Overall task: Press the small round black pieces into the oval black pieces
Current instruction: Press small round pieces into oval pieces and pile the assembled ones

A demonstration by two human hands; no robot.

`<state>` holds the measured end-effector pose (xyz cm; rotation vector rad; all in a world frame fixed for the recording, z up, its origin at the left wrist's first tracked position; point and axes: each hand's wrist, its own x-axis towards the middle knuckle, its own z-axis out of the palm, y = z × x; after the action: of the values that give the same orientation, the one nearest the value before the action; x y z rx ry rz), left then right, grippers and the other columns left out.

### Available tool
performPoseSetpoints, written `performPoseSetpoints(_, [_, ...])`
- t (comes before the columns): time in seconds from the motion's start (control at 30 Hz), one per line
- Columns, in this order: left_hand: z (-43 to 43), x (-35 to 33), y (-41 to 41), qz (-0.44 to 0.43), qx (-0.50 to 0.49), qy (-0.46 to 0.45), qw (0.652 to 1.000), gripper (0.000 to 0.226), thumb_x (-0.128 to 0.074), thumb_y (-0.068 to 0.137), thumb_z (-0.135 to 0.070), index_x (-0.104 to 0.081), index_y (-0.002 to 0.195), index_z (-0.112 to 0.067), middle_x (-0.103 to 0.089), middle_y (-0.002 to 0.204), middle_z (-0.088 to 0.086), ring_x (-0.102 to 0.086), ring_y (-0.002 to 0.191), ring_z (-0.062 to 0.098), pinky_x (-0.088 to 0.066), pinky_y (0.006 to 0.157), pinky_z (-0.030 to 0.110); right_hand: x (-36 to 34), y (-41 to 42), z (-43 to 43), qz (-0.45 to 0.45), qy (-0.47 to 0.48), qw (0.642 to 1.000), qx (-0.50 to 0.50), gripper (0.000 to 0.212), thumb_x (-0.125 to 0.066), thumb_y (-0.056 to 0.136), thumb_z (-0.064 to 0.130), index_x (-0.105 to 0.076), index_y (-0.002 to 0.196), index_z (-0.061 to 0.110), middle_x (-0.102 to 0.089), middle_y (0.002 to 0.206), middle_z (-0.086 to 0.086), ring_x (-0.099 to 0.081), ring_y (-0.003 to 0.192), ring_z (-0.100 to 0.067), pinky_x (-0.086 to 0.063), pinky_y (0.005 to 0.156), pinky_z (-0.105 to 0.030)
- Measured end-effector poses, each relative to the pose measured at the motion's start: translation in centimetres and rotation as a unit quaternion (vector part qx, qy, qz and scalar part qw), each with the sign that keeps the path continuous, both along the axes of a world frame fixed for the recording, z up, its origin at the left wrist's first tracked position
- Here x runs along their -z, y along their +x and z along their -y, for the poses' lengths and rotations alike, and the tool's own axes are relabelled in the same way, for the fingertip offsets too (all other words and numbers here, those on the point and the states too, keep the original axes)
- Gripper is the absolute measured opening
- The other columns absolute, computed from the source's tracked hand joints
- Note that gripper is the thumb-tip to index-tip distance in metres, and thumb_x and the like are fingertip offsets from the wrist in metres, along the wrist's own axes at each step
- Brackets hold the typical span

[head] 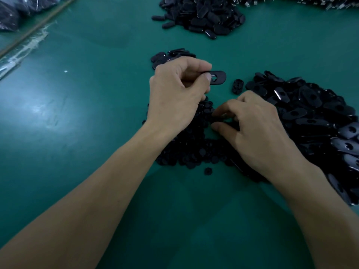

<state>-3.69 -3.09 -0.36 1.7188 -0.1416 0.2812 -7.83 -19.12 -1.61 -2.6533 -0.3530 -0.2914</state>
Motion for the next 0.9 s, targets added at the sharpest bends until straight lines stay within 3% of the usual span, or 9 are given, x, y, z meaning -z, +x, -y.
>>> performPoseSetpoints(0.1, [0.0,0.0,-0.1,0.0,0.002,0.002,1.0,0.015,-0.069,0.091,-0.004,-0.072,0.092,-0.018,-0.074,0.075,-0.005,-0.073,0.071,0.016,-0.059,0.068,0.028,-0.1,0.1,0.2,-0.013,-0.018,1.0,0.009,0.025,-0.068,0.094,0.033,-0.072,0.113,0.018,-0.052,0.094,0.0,-0.048,0.094,-0.018,-0.033,0.079,-0.027])
performPoseSetpoints(0.4, [0.0,0.0,-0.1,0.009,-0.003,0.02,1.0,0.014,-0.069,0.091,-0.004,-0.073,0.093,-0.018,-0.074,0.077,-0.005,-0.073,0.071,0.009,-0.06,0.074,0.029,-0.1,-0.2,-0.3,0.0,0.005,1.0,0.016,0.015,-0.062,0.096,0.017,-0.073,0.105,0.015,-0.064,0.091,-0.004,-0.059,0.088,-0.024,-0.049,0.081,-0.04])
performPoseSetpoints(0.6, [0.0,0.1,-0.1,0.015,-0.012,0.042,0.999,0.017,-0.07,0.09,-0.007,-0.072,0.092,-0.023,-0.075,0.082,-0.006,-0.074,0.078,0.012,-0.061,0.079,0.034,-0.1,-0.3,-0.7,0.011,-0.013,1.0,-0.006,0.019,-0.059,0.096,0.011,-0.073,0.109,0.011,-0.059,0.09,-0.003,-0.053,0.089,-0.022,-0.038,0.077,-0.032])
performPoseSetpoints(0.7, [0.0,0.0,-0.1,0.016,-0.013,0.044,0.999,0.018,-0.071,0.089,-0.007,-0.072,0.091,-0.025,-0.075,0.082,-0.007,-0.074,0.078,0.011,-0.061,0.081,0.035,-0.3,-0.3,-1.0,0.029,0.001,1.0,-0.002,0.024,-0.054,0.099,0.01,-0.07,0.117,0.01,-0.063,0.099,-0.008,-0.057,0.095,-0.026,-0.043,0.082,-0.035])
performPoseSetpoints(0.73, [0.0,0.0,-0.2,0.017,-0.013,0.046,0.999,0.017,-0.072,0.089,-0.007,-0.072,0.091,-0.025,-0.075,0.082,-0.008,-0.074,0.078,0.01,-0.061,0.081,0.034,-0.5,-0.3,-1.0,0.037,0.013,0.999,0.009,0.026,-0.052,0.101,0.009,-0.069,0.121,0.009,-0.062,0.103,-0.009,-0.058,0.096,-0.024,-0.043,0.083,-0.032])
performPoseSetpoints(0.8, [0.0,0.0,-0.2,0.02,-0.01,0.059,0.998,0.016,-0.072,0.089,-0.008,-0.072,0.092,-0.024,-0.075,0.082,-0.009,-0.073,0.079,0.008,-0.061,0.081,0.032,-0.7,-0.3,-1.0,0.043,0.033,0.998,0.026,0.029,-0.05,0.103,0.009,-0.065,0.127,0.007,-0.059,0.108,-0.008,-0.052,0.093,-0.017,-0.037,0.078,-0.013])
performPoseSetpoints(0.9, [0.1,0.0,-0.3,0.023,0.002,0.073,0.997,0.016,-0.073,0.088,-0.009,-0.073,0.091,-0.025,-0.075,0.081,-0.009,-0.073,0.078,0.007,-0.06,0.079,0.029,-0.9,-0.3,-0.6,0.038,0.042,0.998,0.034,0.027,-0.047,0.104,0.008,-0.066,0.124,0.006,-0.057,0.107,-0.008,-0.046,0.092,-0.012,-0.031,0.079,0.002])
